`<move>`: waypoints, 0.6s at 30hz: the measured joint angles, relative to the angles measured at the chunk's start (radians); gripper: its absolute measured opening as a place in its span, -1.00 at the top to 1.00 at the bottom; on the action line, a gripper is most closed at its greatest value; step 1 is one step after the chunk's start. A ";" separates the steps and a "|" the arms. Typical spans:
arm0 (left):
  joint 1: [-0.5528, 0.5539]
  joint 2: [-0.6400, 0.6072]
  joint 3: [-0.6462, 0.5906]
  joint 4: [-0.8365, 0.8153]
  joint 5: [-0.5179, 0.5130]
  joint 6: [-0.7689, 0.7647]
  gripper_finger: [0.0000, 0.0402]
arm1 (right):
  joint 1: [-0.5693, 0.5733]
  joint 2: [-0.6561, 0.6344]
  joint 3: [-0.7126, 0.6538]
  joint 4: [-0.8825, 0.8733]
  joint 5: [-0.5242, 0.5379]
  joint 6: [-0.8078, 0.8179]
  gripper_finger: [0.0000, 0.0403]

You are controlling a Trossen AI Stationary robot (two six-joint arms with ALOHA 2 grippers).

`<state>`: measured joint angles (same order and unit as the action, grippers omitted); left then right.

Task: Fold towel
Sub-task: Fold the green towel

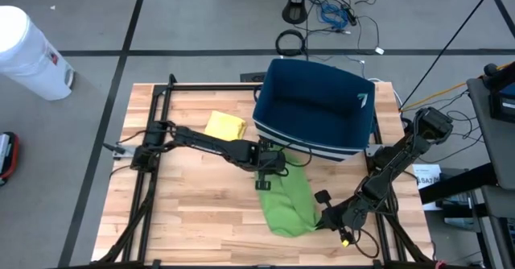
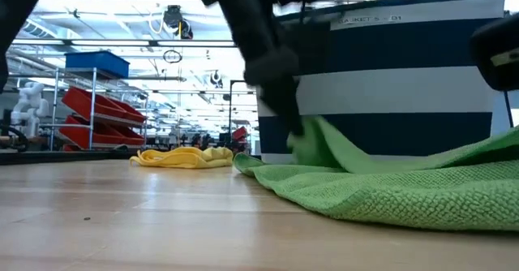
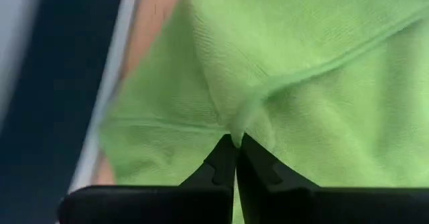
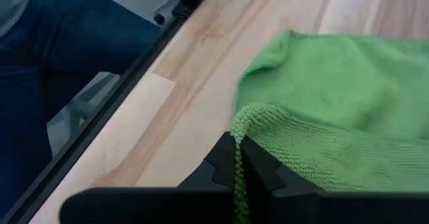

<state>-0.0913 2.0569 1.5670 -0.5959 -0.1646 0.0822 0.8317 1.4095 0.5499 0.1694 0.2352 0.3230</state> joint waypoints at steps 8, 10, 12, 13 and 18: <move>-0.098 -0.139 0.108 -0.208 -0.122 0.224 0.99 | 0.002 -0.131 0.000 0.029 0.003 -0.188 1.00; -0.130 -0.171 0.145 -0.271 -0.164 0.246 0.99 | 0.002 -0.192 0.000 0.052 0.003 -0.264 1.00; -0.162 -0.196 0.190 -0.364 -0.209 0.244 0.99 | 0.003 -0.259 0.000 0.082 0.000 -0.348 1.00; -0.180 -0.209 0.214 -0.416 -0.226 0.238 0.99 | 0.006 -0.294 0.000 0.106 -0.004 -0.394 1.00; -0.283 -0.269 0.321 -0.567 -0.308 0.177 0.99 | 0.042 -0.465 0.000 0.246 -0.144 -0.659 1.00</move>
<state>-0.3746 1.7883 1.8883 -1.1630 -0.4727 0.2595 0.8732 0.9446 0.5499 0.4159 0.0914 -0.3359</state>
